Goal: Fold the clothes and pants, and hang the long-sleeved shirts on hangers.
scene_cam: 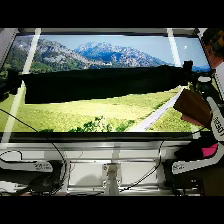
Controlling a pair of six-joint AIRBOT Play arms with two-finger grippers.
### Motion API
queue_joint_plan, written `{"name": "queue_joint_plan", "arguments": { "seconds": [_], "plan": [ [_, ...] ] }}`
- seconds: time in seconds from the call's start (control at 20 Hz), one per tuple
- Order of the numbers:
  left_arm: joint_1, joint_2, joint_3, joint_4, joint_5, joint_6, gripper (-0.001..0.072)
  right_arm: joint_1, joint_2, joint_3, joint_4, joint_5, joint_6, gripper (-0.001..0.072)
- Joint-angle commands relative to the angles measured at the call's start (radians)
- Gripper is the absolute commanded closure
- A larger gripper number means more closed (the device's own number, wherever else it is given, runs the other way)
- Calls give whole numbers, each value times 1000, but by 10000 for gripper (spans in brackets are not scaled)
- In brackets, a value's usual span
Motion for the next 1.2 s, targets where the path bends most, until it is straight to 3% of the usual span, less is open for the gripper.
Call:
{"name": "queue_joint_plan", "arguments": {
  "seconds": [0.0,0.2,0.25,0.3,0.35,0.4,0.6,0.75,0.9,1.15],
  "plan": [
    [-27,-41,1,3,67,-15,672,24,-35,1,1,-97,54,668],
    [-41,-69,1,3,66,-14,657,47,-42,1,-8,-109,45,644],
    [-43,-70,1,3,66,-14,578,52,-42,1,-8,-109,45,572],
    [-46,-69,2,3,66,-14,415,55,-42,1,-10,-105,44,452],
    [-46,-66,2,3,56,-1,351,56,-42,2,-27,-99,44,347],
    [-46,-63,2,4,51,48,351,56,-42,10,-64,-76,34,323],
    [-40,-22,2,5,-34,298,331,56,-40,105,-178,50,-207,311],
    [-27,35,2,113,-135,409,331,56,-39,215,-235,212,-421,309],
    [-8,89,2,307,-211,412,333,56,-39,299,-307,349,-473,309],
    [59,106,2,327,-380,409,334,56,-39,352,-340,545,-472,308]
  ]
}}
